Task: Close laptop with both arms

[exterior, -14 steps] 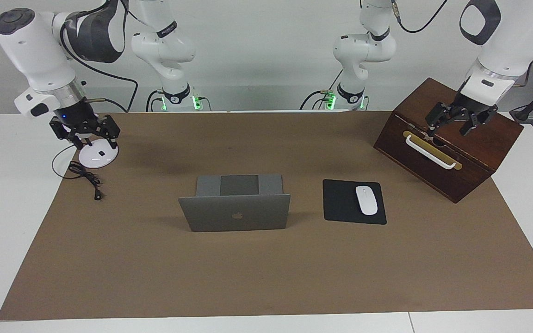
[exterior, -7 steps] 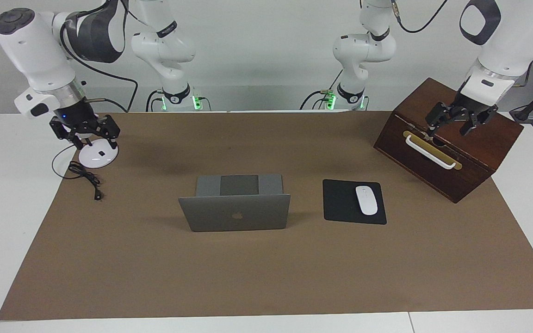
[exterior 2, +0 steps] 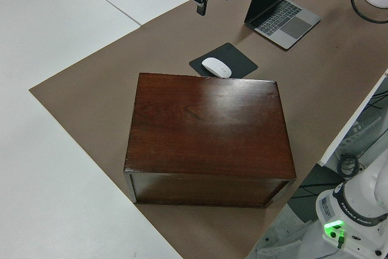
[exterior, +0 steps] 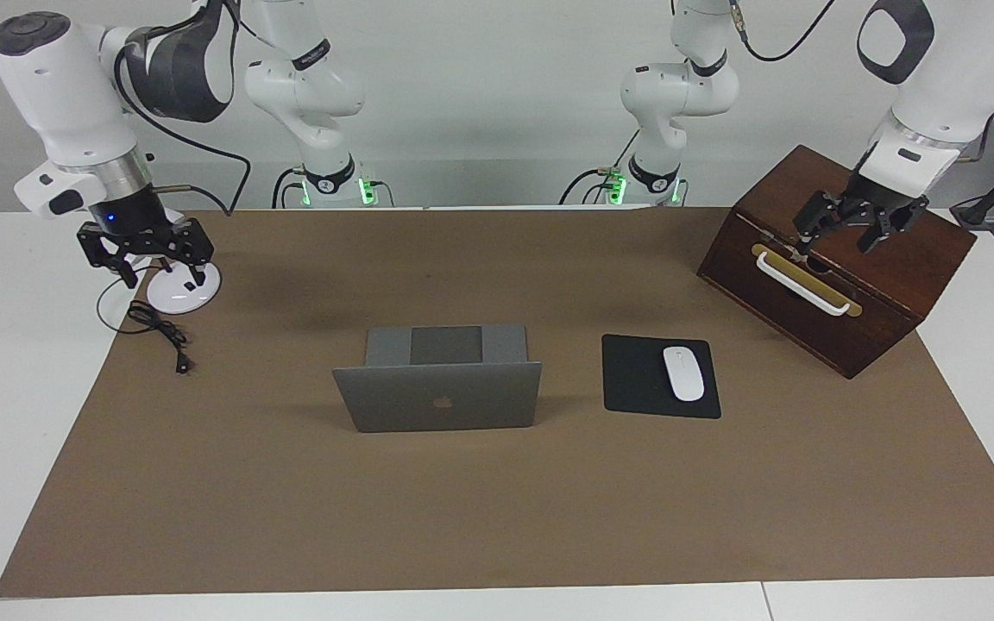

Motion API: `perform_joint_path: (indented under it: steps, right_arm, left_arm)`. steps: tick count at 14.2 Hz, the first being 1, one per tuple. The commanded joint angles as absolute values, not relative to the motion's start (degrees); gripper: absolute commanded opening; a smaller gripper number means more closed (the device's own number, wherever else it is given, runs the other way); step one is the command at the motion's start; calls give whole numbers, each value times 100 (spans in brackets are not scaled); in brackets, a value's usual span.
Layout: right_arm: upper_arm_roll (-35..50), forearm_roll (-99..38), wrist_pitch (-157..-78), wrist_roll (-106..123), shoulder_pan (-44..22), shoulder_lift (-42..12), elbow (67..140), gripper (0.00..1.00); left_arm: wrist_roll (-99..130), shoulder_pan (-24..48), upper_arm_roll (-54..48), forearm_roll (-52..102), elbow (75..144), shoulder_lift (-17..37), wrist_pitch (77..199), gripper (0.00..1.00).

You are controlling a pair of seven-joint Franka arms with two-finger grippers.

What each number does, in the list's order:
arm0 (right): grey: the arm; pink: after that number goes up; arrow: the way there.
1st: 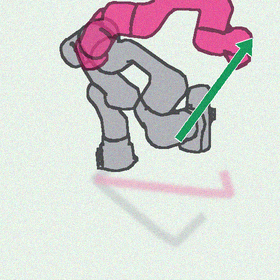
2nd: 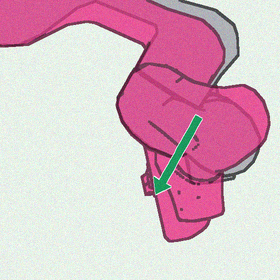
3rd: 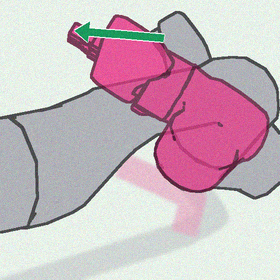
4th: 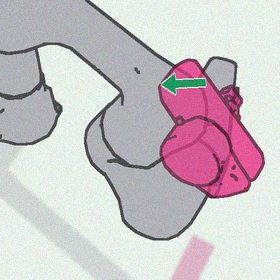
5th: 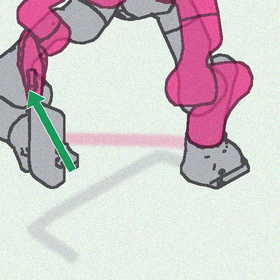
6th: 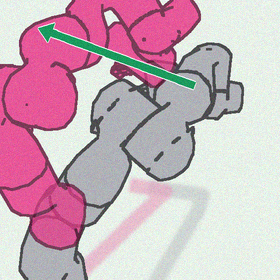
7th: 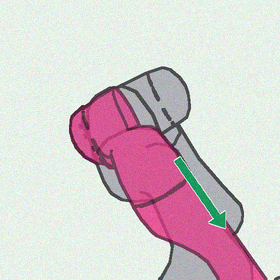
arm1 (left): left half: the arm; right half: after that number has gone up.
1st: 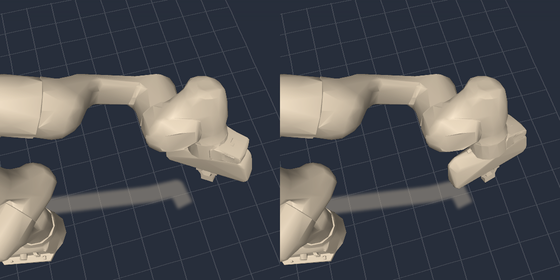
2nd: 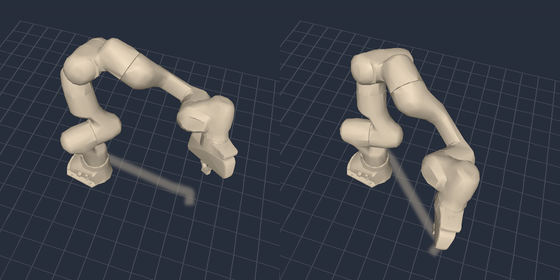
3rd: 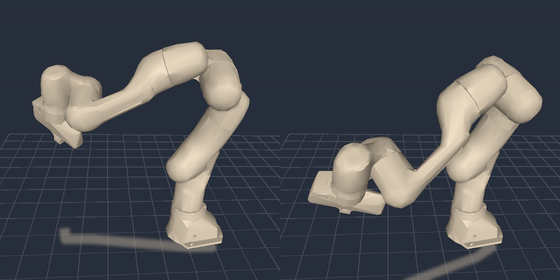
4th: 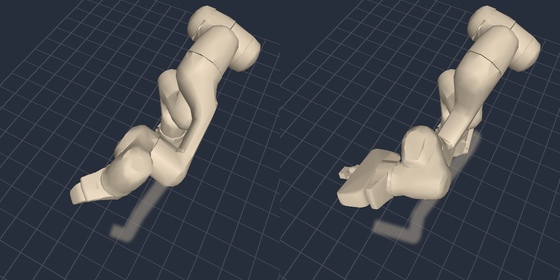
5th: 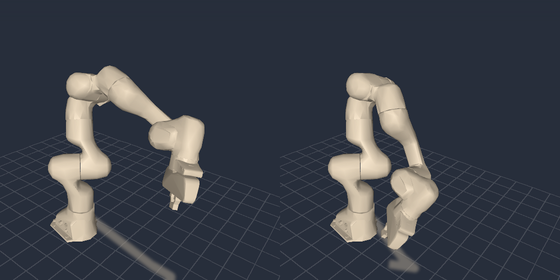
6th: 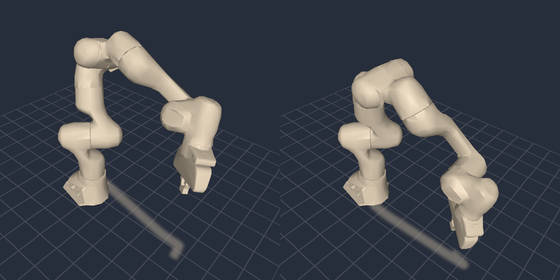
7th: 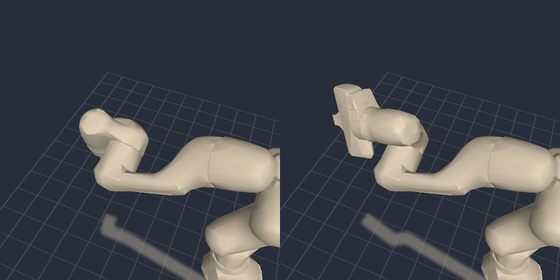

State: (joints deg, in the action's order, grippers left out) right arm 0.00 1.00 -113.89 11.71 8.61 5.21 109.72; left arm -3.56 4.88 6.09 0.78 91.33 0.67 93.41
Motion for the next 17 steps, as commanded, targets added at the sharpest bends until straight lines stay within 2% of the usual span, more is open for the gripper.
perform_joint_path:
  steps: [1, 2, 5, 6, 12, 15, 17]
  right_arm:
    - [44, 193, -11854, 1301, 1010, 379, 11092, 92]
    - [53, 176, -12030, 1292, 1037, 274, 11074, 76]
    - [53, 132, -12435, 1266, 985, -104, 10908, 12]
    - [53, 132, -12480, 1248, 976, -314, 10725, 0]
    - [79, 194, -12139, 1257, 976, -1501, 9100, 0]
    - [114, 167, -11305, 1239, 915, -2440, 7599, 0]
    - [114, 167, -10935, 1038, 783, -2872, 6859, 0]
  left_arm:
    - [-316, 448, 606, 149, 9009, 105, 9202, 100]
    - [-316, 448, 606, 149, 9009, 97, 9202, 100]
    - [-316, 439, 615, 149, 9009, 97, 9211, 100]
    - [-316, 439, 615, 149, 9017, 97, 9211, 100]
    - [-273, 439, 624, 149, 9263, 26, 9624, 100]
    - [-44, 457, 615, 149, 9272, 26, 9677, 100]
    - [-44, 466, 615, 149, 9290, 18, 9677, 100]
